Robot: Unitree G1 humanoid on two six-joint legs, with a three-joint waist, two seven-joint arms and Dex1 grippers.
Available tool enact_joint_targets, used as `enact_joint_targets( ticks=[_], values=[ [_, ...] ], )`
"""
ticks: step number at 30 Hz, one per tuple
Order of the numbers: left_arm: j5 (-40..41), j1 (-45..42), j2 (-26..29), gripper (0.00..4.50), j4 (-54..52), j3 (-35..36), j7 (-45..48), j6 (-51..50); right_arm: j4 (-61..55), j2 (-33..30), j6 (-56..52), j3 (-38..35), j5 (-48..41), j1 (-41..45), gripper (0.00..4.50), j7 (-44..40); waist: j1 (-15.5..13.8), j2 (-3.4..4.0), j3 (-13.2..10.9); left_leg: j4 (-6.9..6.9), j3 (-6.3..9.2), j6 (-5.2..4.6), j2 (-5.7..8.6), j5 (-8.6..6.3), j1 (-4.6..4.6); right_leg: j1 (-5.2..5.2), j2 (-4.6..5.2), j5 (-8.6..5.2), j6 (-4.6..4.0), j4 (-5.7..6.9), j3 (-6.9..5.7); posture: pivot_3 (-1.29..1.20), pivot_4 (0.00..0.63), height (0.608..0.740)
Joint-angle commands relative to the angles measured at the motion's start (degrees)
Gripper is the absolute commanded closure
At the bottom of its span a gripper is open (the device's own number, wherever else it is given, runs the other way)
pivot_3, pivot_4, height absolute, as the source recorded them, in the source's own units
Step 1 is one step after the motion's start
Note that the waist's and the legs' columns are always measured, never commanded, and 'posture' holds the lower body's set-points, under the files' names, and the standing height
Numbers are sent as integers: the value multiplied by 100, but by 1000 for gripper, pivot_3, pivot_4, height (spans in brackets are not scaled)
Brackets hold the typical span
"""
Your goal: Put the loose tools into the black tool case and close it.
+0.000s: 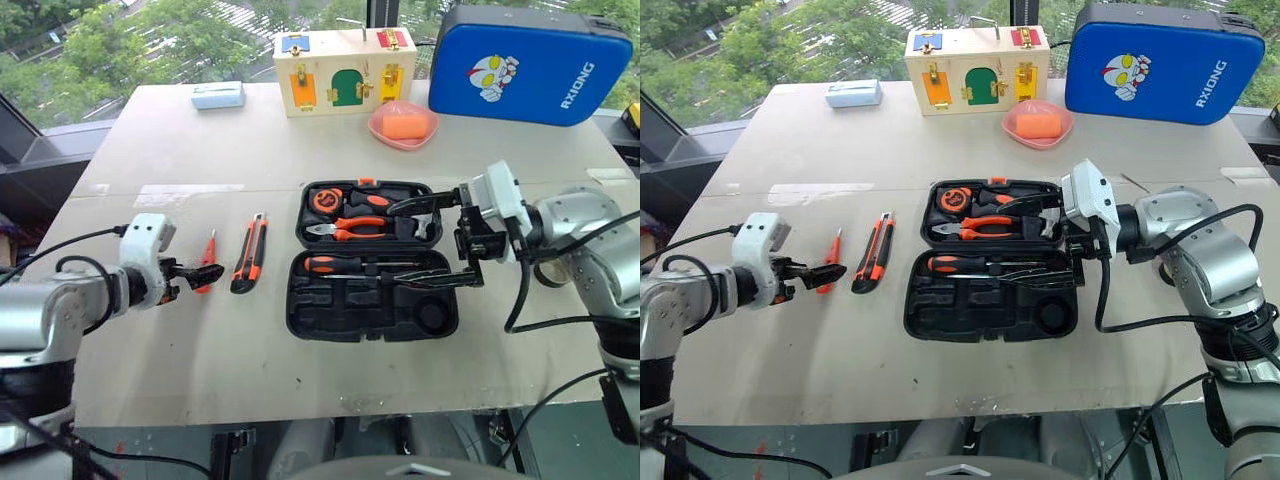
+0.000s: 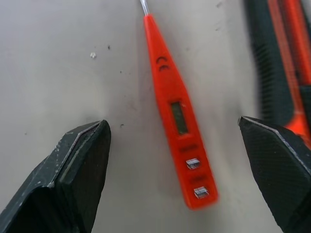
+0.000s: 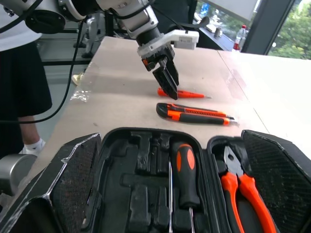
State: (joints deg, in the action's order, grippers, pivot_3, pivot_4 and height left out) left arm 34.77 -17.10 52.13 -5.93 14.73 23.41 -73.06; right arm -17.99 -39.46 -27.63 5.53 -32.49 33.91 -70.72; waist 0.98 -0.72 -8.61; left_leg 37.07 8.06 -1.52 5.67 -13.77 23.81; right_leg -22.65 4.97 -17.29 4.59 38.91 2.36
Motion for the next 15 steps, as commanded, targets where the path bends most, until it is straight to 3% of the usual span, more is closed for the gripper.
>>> enact_joint_targets(
  ticks=[1, 7, 8, 11, 15],
  values=[
    [-286, -252, -113, 903, 587, -288, 64, 95, -249, -66, 11, -181, -63, 0, 0, 122, -22, 6, 2, 0, 0, 2, 0, 2, 0, 0, 0, 0, 0, 1, 0, 0, 150, 735],
    [-699, -277, -48, 3765, 968, -679, 333, 345, -285, -238, 115, -174, -1, -106, 0, 86, -67, 27, 19, 7, 3, 4, 7, 3, -3, 7, 6, 1, 2, 9, -2, 0, 150, 735],
    [-768, -245, -5, 3969, 1022, -665, 397, 481, -286, -277, 149, -170, 25, -140, 0, 61, -70, 30, 20, 7, 3, 4, 6, 3, -3, 8, 6, 1, 2, 9, -3, 0, 150, 735],
    [-916, -254, 181, 3952, 1110, -495, 713, 1062, -247, -420, 233, -178, 83, -264, 0, -18, -59, 36, 24, 4, 4, 4, 5, 3, -4, 7, 5, 1, 1, 9, -2, 0, 150, 735],
    [-736, -412, 593, 3952, 666, -336, 2000, 2235, -234, -696, 259, -270, 33, -560, 0, -184, -63, 5, 6, 6, 22, 7, 3, 5, 7, 6, 4, 0, 0, 7, -4, 0, 150, 735]
  ],
)
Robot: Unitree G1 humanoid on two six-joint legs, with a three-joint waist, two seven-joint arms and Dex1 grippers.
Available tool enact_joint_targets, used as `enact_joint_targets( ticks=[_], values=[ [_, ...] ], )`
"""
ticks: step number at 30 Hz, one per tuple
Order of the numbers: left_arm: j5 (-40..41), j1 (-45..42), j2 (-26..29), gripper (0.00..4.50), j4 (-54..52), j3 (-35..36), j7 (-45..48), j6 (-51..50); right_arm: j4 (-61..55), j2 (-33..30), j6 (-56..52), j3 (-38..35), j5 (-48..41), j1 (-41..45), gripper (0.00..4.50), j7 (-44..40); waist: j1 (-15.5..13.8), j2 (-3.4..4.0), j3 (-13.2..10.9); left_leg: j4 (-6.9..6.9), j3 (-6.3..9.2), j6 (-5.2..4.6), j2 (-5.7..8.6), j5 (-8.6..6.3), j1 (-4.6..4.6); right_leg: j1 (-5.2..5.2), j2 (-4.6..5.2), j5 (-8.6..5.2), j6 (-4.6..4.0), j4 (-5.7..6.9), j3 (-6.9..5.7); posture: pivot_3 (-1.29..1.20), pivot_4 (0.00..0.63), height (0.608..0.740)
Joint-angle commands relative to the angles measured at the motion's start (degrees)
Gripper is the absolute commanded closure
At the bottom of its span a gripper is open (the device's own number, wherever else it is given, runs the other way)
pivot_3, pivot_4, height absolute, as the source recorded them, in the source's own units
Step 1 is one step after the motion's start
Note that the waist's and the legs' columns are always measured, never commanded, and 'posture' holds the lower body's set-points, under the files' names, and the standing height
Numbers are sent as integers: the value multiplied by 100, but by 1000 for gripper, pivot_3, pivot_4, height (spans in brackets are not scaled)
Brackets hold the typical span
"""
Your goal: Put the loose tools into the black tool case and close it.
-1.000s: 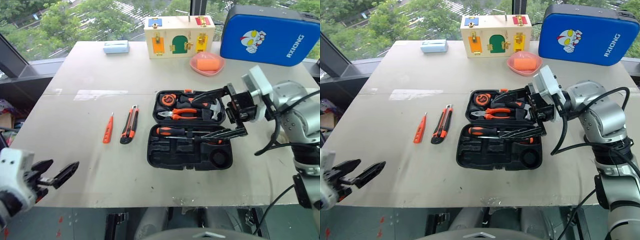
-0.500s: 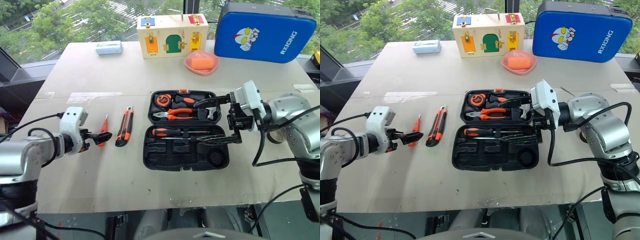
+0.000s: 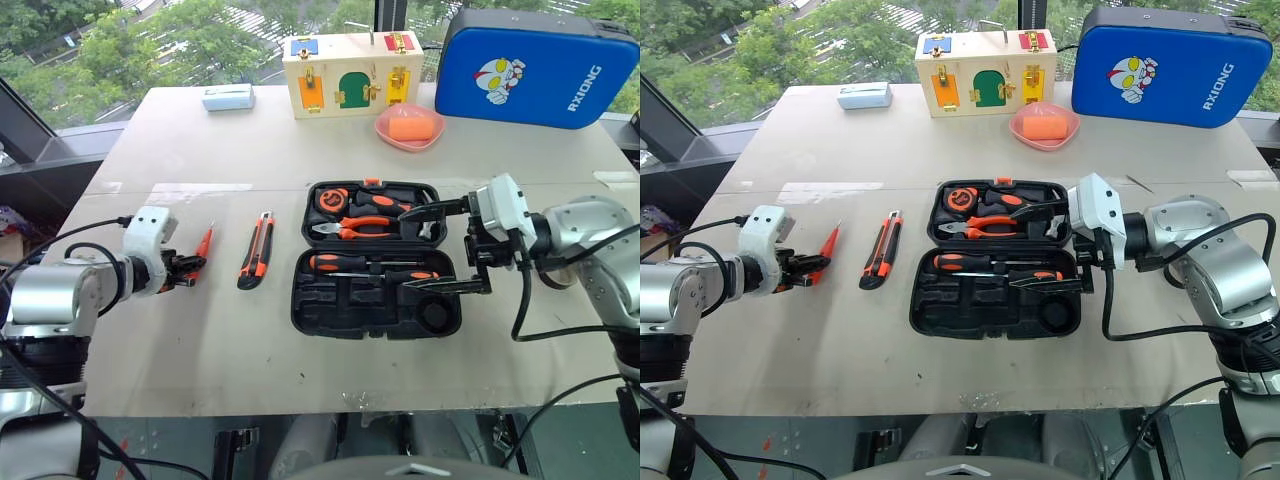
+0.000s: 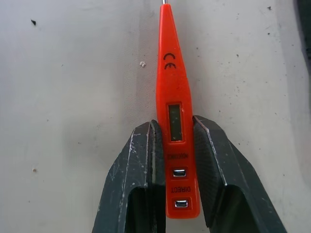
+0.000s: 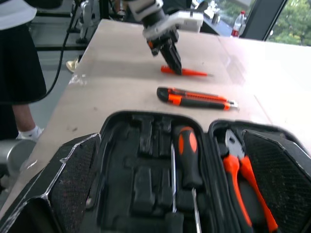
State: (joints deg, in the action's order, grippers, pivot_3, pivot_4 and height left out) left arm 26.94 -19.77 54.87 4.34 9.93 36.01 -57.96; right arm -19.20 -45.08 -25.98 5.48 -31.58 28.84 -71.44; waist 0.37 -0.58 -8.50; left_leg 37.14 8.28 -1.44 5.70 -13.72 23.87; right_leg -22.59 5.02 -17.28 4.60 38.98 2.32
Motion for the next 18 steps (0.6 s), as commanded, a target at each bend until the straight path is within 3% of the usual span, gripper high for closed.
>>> enact_joint_targets(
  ticks=[1, 4, 6, 13, 18],
  values=[
    [81, -120, 475, 3952, -606, 54, 1187, 1009, -151, -209, 99, -284, -68, -164, 0, -142, 2, -13, -7, 0, 1, 0, 0, 0, 2, 0, 0, 0, 0, -3, -1, 0, 150, 735],
    [267, -248, 798, 3952, -1519, -436, 2708, 1901, -331, -402, 143, -388, -58, -595, 0, -161, -7, -16, -8, 2, -2, 0, 2, 0, 10, 1, 8, 0, 0, -17, 1, 0, 150, 735],
    [124, -518, 768, 3952, -1811, -934, 3242, 2308, -435, -449, 139, -478, -52, -791, 0, -66, -27, -14, -8, 1, -4, 0, 3, 0, 11, 1, 10, 0, 0, -21, -1, 0, 150, 735],
    [-936, -1721, 136, 3952, -1490, -2913, 4217, 2712, -1021, -486, -16, -867, -95, -1464, 0, 500, 44, -13, -10, 1, -20, -2, -1, 0, 7, 1, -7, 0, 1, -7, -1, 0, 150, 735],
    [-1315, -2276, -326, 3952, -991, -3589, 4694, 2671, -1418, -504, -134, -1077, -148, -1900, 0, 828, 41, -15, -11, 7, -20, -3, -1, 0, 7, 1, -12, -1, 2, -6, -3, 0, 150, 735]
  ],
)
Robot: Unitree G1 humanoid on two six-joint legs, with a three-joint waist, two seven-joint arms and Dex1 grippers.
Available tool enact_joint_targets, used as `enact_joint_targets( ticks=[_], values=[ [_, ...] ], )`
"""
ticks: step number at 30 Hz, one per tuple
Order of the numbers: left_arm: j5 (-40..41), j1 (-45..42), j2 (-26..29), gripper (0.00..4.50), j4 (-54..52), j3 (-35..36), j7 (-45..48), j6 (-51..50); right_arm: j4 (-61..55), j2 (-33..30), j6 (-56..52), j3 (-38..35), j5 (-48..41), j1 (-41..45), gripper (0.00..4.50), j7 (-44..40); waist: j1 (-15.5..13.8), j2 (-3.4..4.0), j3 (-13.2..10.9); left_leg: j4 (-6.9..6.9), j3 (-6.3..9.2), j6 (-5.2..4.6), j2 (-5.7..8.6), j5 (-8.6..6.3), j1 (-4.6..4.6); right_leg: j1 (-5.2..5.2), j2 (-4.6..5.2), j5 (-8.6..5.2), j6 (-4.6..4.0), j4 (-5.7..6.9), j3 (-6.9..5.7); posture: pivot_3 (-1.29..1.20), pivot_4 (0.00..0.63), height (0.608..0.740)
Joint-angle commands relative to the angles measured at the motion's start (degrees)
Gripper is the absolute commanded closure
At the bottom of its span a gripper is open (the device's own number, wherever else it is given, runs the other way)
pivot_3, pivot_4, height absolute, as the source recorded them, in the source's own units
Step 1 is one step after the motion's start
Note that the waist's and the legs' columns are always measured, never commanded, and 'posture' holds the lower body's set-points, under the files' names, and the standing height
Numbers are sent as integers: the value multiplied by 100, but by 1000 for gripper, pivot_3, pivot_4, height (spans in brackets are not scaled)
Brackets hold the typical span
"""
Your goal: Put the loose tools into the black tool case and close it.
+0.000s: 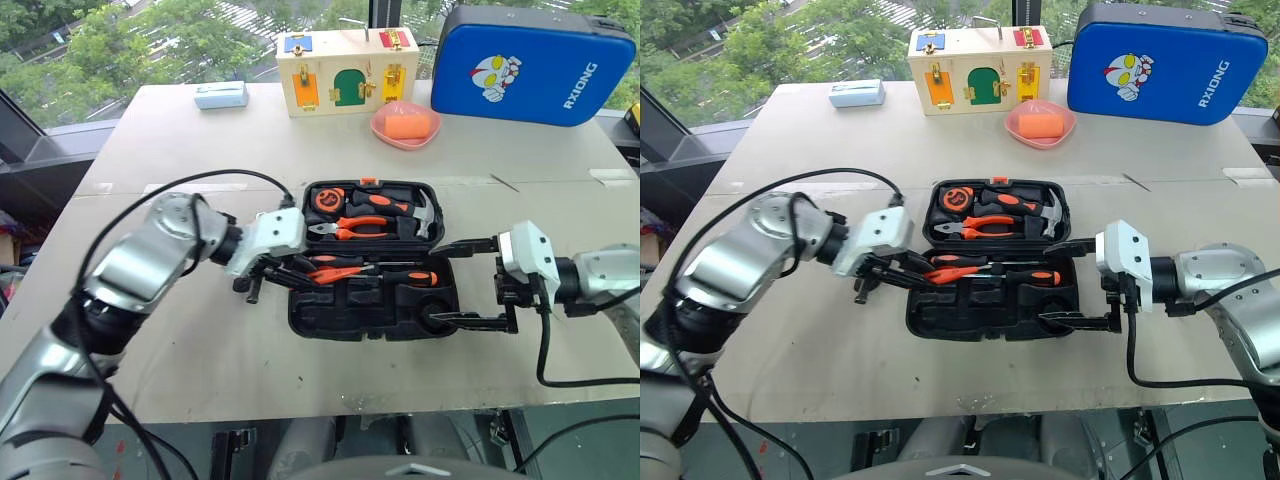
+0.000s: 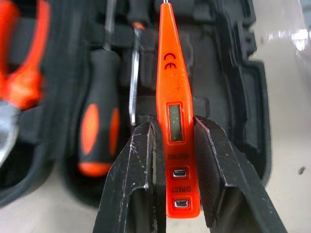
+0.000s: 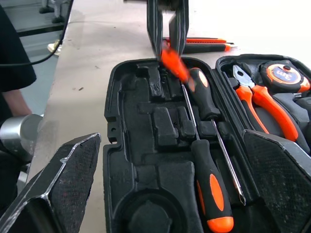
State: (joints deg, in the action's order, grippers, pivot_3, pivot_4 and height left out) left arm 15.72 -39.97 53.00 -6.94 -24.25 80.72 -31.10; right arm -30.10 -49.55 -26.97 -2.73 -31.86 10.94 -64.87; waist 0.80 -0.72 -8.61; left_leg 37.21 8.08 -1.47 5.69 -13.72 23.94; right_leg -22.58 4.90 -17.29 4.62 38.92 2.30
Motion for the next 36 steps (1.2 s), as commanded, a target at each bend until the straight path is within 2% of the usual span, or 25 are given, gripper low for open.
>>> enact_joint_targets(
  ticks=[1, 6, 12, 22, 23, 25, 29, 33, 36],
  values=[
    [-291, -322, -200, 3952, 232, -254, 265, 28, -392, -53, -61, -286, -138, -170, 0, 226, -6, -1, 0, 2, 0, 0, 0, 0, 0, 0, -2, 0, 0, 0, -1, 0, 150, 735],
    [-679, -526, -371, 3952, 565, -556, 546, 128, -625, -67, -198, -409, -241, -337, 0, 448, -1, -2, -1, 14, 1, -1, 1, 0, 0, 8, -2, 0, 1, 3, -2, 0, 150, 735],
    [-1208, -726, -744, 3952, 990, -727, 298, 266, -723, -81, -355, -436, -349, -237, 0, 610, -13, -3, -1, 19, 9, -1, 1, 1, -1, 15, -5, 0, 2, 2, -14, 0, 150, 735],
    [-1125, -640, -860, 3952, 734, -602, 437, -68, -678, -116, -402, -418, -430, -165, 0, 678, -6, -3, -1, 21, 12, -1, 2, 1, -4, 18, -20, 0, 2, 3, -15, 0, 150, 735],
    [-1011, -600, -820, 3152, 640, -536, 524, -117, -659, -110, -391, -392, -418, -158, 0, 677, -6, -3, -1, 21, 12, -1, 2, 1, -4, 18, -19, 0, 2, 3, -15, 0, 150, 735],
    [-685, -507, -705, 2611, 346, -344, 750, -236, -626, -97, -370, -347, -398, -146, 0, 672, 0, -3, -1, 21, 13, -1, 1, 1, -4, 18, -19, 0, 2, 3, -15, 0, 150, 735],
    [-160, -295, -465, 763, -38, 201, 867, -429, -585, -56, -351, -234, -377, -116, 0, 657, 4, -3, -1, 19, 13, 0, -1, 1, -3, 16, -3, 0, 1, 3, -14, 0, 150, 735],
    [306, -67, -357, 763, -169, 808, 662, -735, -533, -51, -314, -183, -348, -98, 0, 646, 1, -4, -1, 22, 15, 0, 0, 1, -4, 18, -2, 0, 1, 4, -16, 0, 150, 735],
    [356, 91, -419, 763, -172, 1029, 308, -814, -499, -69, -302, -211, -359, -108, 0, 609, -8, -4, -1, 23, 15, 0, 0, 1, -4, 19, -1, 0, 2, 3, -18, 0, 150, 735]
  ],
)
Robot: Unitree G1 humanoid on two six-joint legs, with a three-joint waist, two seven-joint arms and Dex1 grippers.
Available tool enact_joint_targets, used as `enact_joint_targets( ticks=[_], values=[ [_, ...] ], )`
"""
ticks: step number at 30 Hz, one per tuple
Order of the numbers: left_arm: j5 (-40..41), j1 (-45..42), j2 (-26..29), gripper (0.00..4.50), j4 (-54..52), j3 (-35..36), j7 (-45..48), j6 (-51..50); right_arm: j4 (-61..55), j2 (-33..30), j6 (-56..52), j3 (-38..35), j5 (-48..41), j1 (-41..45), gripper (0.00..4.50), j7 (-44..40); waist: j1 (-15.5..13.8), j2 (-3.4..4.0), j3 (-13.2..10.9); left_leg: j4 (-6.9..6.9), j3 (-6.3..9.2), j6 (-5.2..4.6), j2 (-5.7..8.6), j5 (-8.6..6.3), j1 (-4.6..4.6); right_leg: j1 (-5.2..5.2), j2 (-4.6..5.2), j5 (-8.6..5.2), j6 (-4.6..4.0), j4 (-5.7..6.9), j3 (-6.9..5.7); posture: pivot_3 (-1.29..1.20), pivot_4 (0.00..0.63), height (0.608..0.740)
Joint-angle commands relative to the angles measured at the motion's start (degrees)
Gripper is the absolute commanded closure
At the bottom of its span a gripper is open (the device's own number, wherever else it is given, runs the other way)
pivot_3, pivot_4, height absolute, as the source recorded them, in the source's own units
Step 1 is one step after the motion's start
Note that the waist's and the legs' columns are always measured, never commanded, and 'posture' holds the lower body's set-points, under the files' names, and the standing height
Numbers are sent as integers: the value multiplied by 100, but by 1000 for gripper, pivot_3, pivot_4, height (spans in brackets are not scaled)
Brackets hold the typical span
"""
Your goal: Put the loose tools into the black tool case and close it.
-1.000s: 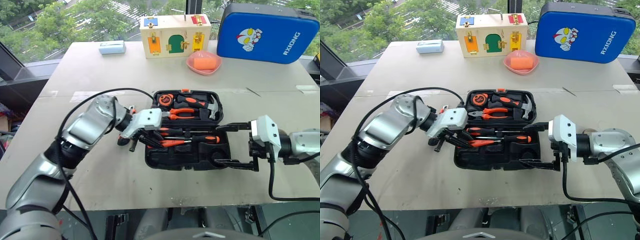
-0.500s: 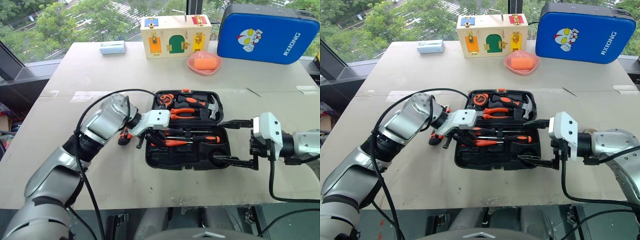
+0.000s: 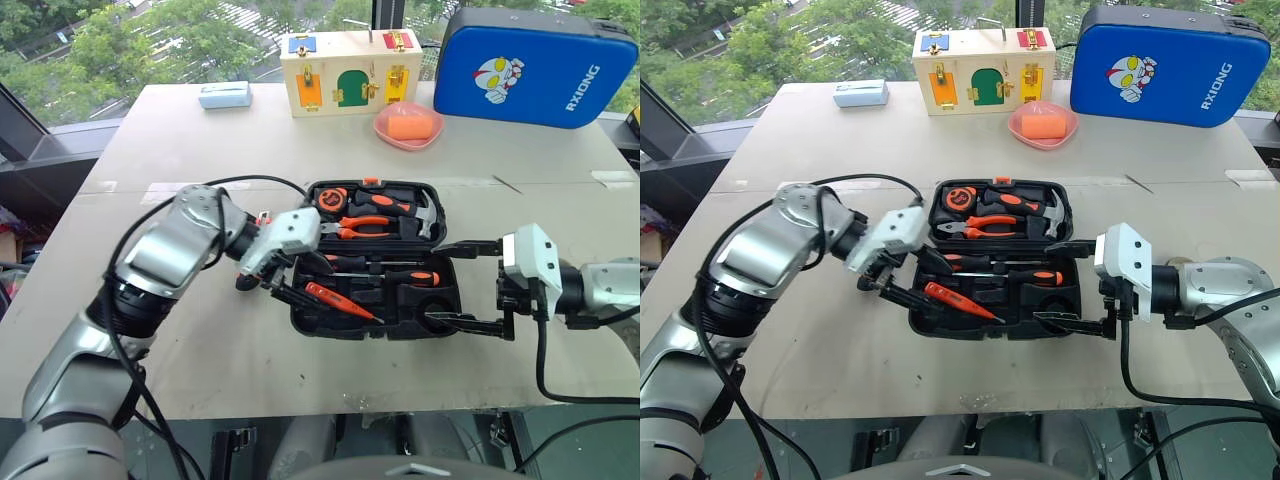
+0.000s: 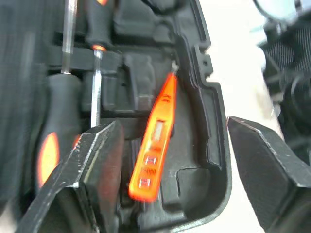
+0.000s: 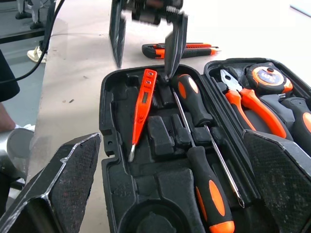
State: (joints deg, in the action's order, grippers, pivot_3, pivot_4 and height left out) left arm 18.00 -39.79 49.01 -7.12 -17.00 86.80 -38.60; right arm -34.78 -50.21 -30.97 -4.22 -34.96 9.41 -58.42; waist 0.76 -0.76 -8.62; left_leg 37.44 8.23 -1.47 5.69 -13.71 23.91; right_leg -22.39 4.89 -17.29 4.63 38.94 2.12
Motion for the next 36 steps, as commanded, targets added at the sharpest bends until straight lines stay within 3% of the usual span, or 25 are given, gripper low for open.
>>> enact_joint_targets(
  ticks=[1, 6, 12, 18, 25, 30, 36],
  values=[
    [77, 102, -49, 763, -133, 296, -391, -11, -21, -8, 95, -67, -56, 50, 0, -48, -6, 0, 0, 0, 1, 0, 0, 0, 0, 0, 0, 0, 0, 0, -1, 0, 150, 735],
    [-45, -34, -148, 763, -11, 2, -379, 151, 87, -20, 123, -17, -14, 135, 0, -123, -4, 0, 0, 0, 0, 0, 0, 0, 0, 2, 1, 0, 0, 0, -1, 0, 150, 735],
    [-741, -231, -104, 763, 259, -663, 66, 1472, 141, 10, 142, -7, 33, 134, 0, -133, 0, 0, 0, -2, 0, 0, 0, 0, 0, 1, 1, 0, 0, -2, 0, 0, 150, 735],
    [-1230, -304, -289, 763, 716, -1003, 184, 2176, 20, 62, 119, -23, 21, 20, 0, 16, -7, 0, 0, -1, 0, 0, 1, 0, 0, 1, 1, 0, 0, -1, 0, 0, 150, 735],
    [-1338, -231, -346, 3675, 871, -1017, 346, 2321, -122, 85, 68, -40, -22, -77, 0, 140, 6, 0, 0, -1, 1, 0, 1, 0, -1, 2, -1, 0, 0, 0, -2, 0, 150, 735],
    [-1143, -72, -232, 3813, 756, -832, 454, 2168, -111, 79, 23, -35, -78, -4, 0, 166, 22, 0, 0, -1, 0, 0, 1, 0, -1, 2, -2, 0, 0, 0, -1, 0, 150, 735],
    [-583, 119, -128, 3813, 510, -176, 125, 1116, -20, 52, 8, 1, -99, 193, 0, 104, 28, 0, 0, -2, 1, 0, -1, 0, -1, 0, -3, 0, 0, 1, 0, 0, 150, 735]
  ],
)
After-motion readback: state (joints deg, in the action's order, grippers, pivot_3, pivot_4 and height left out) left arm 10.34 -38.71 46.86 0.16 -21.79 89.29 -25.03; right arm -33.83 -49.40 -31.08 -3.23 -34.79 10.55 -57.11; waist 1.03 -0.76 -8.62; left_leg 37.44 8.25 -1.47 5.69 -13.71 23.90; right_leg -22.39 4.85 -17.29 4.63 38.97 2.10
